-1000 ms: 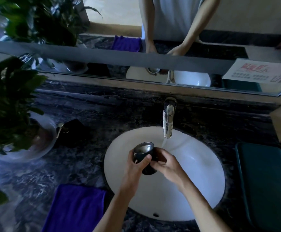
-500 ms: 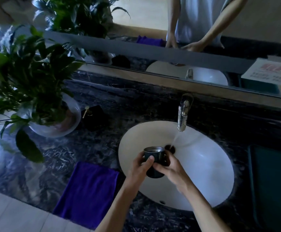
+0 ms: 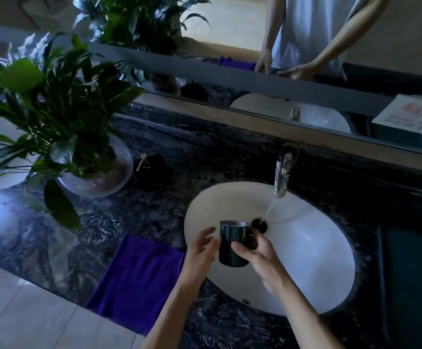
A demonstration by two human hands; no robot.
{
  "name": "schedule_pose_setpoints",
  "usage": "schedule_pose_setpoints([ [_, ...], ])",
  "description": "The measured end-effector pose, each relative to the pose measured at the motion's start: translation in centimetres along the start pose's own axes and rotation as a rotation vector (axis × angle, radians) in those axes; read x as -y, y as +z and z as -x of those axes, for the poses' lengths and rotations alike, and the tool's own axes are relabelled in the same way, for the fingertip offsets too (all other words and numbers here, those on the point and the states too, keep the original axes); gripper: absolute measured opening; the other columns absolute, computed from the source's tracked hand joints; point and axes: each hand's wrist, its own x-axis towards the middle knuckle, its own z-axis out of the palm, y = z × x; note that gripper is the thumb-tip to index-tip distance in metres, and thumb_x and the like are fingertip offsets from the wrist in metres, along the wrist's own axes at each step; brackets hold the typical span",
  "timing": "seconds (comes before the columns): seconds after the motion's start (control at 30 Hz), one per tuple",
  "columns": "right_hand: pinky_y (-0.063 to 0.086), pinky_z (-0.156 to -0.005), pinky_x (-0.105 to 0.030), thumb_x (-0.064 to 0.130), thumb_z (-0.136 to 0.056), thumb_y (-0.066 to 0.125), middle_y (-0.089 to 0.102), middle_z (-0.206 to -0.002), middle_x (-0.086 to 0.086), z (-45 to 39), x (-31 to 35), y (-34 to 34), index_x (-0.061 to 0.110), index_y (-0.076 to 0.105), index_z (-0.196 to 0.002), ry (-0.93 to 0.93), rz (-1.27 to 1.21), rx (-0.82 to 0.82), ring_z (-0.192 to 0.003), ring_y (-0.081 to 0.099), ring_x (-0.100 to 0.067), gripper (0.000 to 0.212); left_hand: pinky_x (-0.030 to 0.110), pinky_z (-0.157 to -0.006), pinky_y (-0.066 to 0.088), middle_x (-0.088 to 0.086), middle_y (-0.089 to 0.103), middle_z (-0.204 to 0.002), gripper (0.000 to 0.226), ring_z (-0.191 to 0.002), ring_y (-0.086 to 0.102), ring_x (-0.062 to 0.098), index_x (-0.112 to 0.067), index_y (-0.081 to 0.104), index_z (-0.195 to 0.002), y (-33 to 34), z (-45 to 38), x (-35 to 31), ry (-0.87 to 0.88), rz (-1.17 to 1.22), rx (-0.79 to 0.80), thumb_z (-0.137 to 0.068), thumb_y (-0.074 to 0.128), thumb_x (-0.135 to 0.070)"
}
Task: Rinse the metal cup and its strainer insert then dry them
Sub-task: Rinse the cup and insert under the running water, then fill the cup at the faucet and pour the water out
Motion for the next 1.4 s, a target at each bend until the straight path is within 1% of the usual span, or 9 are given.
schedule_pose_setpoints([
  [0.13, 0.056, -0.097, -0.033, 0.028, -0.082, 0.082, 0.075, -0.119, 0.000, -0.5, 0.2, -0.2, 0.025, 0.062, -0.128, -0.016, 0.006, 0.008, -0.115, 0.068, -0.014, 0.050, 0.025, -0.082, 0.057, 0.003, 0.071, -0.124, 0.028, -0.108, 0.070, 0.012, -0.032, 0.060, -0.127, -2.6, -0.2, 1.0, 0.045, -0.066, -0.108, -0.099, 0.064, -0.033],
  [0.33, 0.055, -0.098, -0.031, 0.036, -0.086, 0.074, 0.074, -0.123, 0.001, -1.1, 1.2, 0.5, 0.022, 0.060, -0.134, -0.071, 0.060, 0.038, -0.118, 0.068, -0.011, 0.052, 0.036, -0.090, 0.060, 0.000, 0.074, -0.126, 0.044, -0.117, 0.071, 0.015, -0.024, 0.062, -0.134, 0.2, -0.5, -0.7, -0.056, 0.150, 0.101, -0.095, 0.058, -0.045],
  [0.53, 0.051, -0.103, -0.031, 0.052, -0.096, 0.054, 0.073, -0.126, 0.008, -2.1, 1.8, -0.7, 0.029, 0.057, -0.142, -0.052, 0.128, 0.019, -0.122, 0.065, -0.007, 0.051, 0.039, -0.084, 0.063, 0.010, 0.076, -0.117, 0.052, -0.105, 0.076, 0.024, -0.016, 0.062, -0.128, 2.4, -2.1, -1.9, -0.030, 0.209, 0.108, -0.081, 0.076, -0.032],
  [0.6, 0.055, -0.095, -0.030, 0.048, -0.098, 0.055, 0.075, -0.120, 0.005, -2.7, 2.6, -1.4, 0.025, 0.061, -0.137, -0.074, 0.166, -0.030, -0.114, 0.069, -0.010, 0.046, 0.045, -0.088, 0.063, 0.012, 0.076, -0.118, 0.054, -0.104, 0.076, 0.026, -0.016, 0.062, -0.129, 2.8, -2.8, -1.9, -0.037, 0.226, 0.087, -0.082, 0.084, -0.031],
  [0.7, 0.057, -0.063, -0.022, 0.030, -0.103, 0.053, 0.073, -0.097, -0.003, -4.5, 5.8, -3.2, 0.013, 0.069, -0.107, -0.094, 0.037, -0.348, -0.078, 0.070, -0.015, 0.023, 0.051, -0.093, 0.061, 0.010, 0.076, -0.119, 0.055, -0.106, 0.076, 0.026, -0.018, 0.062, -0.129, 2.8, -3.6, -1.8, -0.044, 0.225, 0.082, -0.079, 0.081, -0.033],
  [0.77, 0.049, -0.045, -0.021, 0.028, -0.105, 0.051, 0.067, -0.081, -0.005, -6.3, 8.2, -5.2, 0.013, 0.063, -0.090, -0.082, -0.098, -0.517, -0.058, 0.063, -0.014, 0.025, 0.052, -0.094, 0.061, 0.011, 0.074, -0.122, 0.060, -0.108, 0.075, 0.025, -0.017, 0.061, -0.131, 2.7, -3.9, -1.9, -0.040, 0.223, 0.086, -0.078, 0.081, -0.035],
  [0.93, 0.040, -0.034, -0.020, 0.032, -0.104, 0.054, 0.063, -0.062, -0.004, -10.0, 10.6, -7.4, 0.011, 0.059, -0.076, 0.026, -0.164, -0.606, -0.037, 0.056, -0.012, 0.035, 0.053, -0.095, 0.060, 0.011, 0.071, -0.126, 0.082, -0.111, 0.073, 0.027, -0.016, 0.057, -0.136, 2.8, -4.7, -1.9, -0.068, 0.207, 0.045, -0.066, 0.086, -0.046],
  [1.13, 0.036, -0.033, -0.017, 0.019, -0.104, 0.053, 0.058, -0.061, -0.007, -10.5, 10.9, -7.3, 0.007, 0.059, -0.072, 0.016, -0.168, -0.575, -0.032, 0.048, -0.006, 0.035, 0.054, -0.097, 0.059, 0.012, 0.070, -0.124, 0.046, -0.111, 0.072, 0.030, -0.019, 0.059, -0.128, 3.3, -4.9, -2.1, -0.098, 0.192, 0.049, -0.087, 0.079, -0.025],
  [1.4, 0.030, -0.032, -0.018, 0.011, -0.105, 0.048, 0.052, -0.058, -0.006, -10.2, 11.1, -8.0, 0.006, 0.053, -0.065, -0.021, -0.032, -0.517, -0.033, 0.043, -0.005, 0.041, 0.054, -0.096, 0.060, 0.011, 0.072, -0.121, 0.038, -0.108, 0.073, 0.028, -0.018, 0.061, -0.125, 3.5, -4.8, -2.8, -0.078, 0.202, 0.042, -0.090, 0.078, -0.018],
])
